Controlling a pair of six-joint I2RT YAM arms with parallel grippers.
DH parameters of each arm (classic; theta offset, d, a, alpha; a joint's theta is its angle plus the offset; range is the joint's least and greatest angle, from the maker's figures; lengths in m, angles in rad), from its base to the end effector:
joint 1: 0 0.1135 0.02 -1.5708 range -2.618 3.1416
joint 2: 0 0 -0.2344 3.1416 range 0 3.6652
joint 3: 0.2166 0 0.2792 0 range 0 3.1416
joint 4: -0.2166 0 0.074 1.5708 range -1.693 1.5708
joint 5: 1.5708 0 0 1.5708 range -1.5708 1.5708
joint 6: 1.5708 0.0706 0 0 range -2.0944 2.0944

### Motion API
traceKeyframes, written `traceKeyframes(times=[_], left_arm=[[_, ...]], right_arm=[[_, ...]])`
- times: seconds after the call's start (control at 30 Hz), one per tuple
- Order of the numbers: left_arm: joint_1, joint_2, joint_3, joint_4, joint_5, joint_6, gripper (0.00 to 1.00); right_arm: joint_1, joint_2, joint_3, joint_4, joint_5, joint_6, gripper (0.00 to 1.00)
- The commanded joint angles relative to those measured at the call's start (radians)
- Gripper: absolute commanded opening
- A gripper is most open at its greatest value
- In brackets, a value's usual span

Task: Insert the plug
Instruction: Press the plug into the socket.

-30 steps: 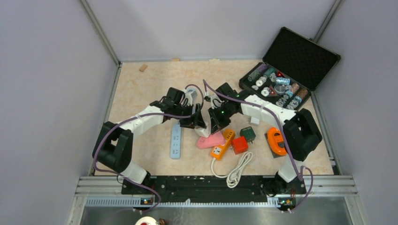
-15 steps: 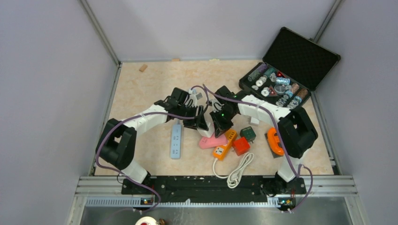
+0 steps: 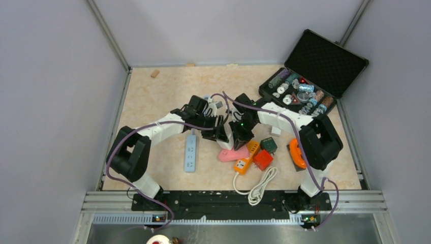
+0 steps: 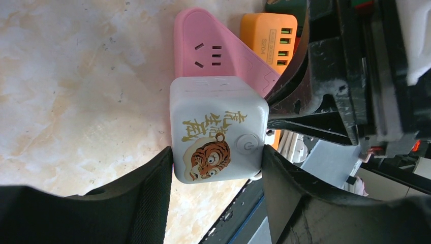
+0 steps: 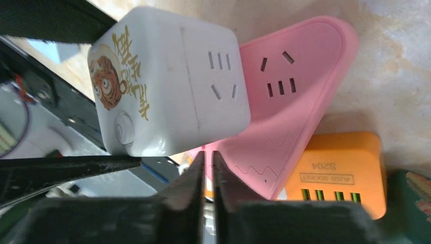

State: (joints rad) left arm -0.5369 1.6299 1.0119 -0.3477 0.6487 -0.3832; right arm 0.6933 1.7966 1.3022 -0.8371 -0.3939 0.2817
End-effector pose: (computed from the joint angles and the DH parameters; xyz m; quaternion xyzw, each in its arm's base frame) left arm 0.2918 -0.2233 0.1313 0.1641 0.8948 -0.3980 0.1180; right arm 0.2703 0.2598 0.1302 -0.2218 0.9483 0.2265 0.0124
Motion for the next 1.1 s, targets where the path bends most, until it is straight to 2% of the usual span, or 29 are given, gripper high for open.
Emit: traceKeyframes(times=[0.0, 0.07, 0.13, 0.2, 0.27, 0.37, 0.5, 0.8, 0.97, 1.07], left_arm=[[-0.029, 0.049, -0.013, -0.043, -0.082, 0.021, 0.08], [-0.033, 0.05, -0.01, -0.051, -0.098, 0.02, 0.06], [-0.035, 0.053, -0.004, -0.062, -0.114, 0.021, 0.03], [-0.037, 0.055, 0.001, -0.07, -0.124, 0.024, 0.02], [-0.041, 0.059, 0.007, -0.076, -0.137, 0.026, 0.0], [-0.047, 0.067, 0.016, -0.089, -0.154, 0.029, 0.0], [-0.059, 0.073, 0.025, -0.1, -0.171, 0.028, 0.0], [-0.098, 0.091, 0.026, -0.119, -0.239, 0.027, 0.0], [-0.127, 0.087, 0.006, -0.117, -0.294, 0.035, 0.0], [-0.147, 0.094, -0.017, -0.11, -0.314, 0.044, 0.0]], right_arm=[[-0.064, -0.082, 0.001, 0.002, -0.052, 0.044, 0.17], [-0.096, -0.114, -0.013, -0.001, -0.07, 0.053, 0.35], [-0.115, -0.142, -0.028, -0.01, -0.069, 0.053, 0.47], [-0.121, -0.157, -0.04, -0.028, -0.051, 0.045, 0.55], [-0.123, -0.162, -0.061, -0.041, -0.041, 0.036, 0.58], [-0.123, -0.149, -0.095, -0.04, -0.072, 0.035, 0.56], [-0.123, -0.112, -0.121, -0.045, -0.071, 0.04, 0.37], [-0.122, -0.071, -0.122, -0.092, 0.047, 0.011, 0.34], [-0.123, -0.066, -0.146, -0.087, 0.048, 0.01, 0.34], [-0.122, -0.046, -0.175, -0.078, 0.044, 0.013, 0.29]])
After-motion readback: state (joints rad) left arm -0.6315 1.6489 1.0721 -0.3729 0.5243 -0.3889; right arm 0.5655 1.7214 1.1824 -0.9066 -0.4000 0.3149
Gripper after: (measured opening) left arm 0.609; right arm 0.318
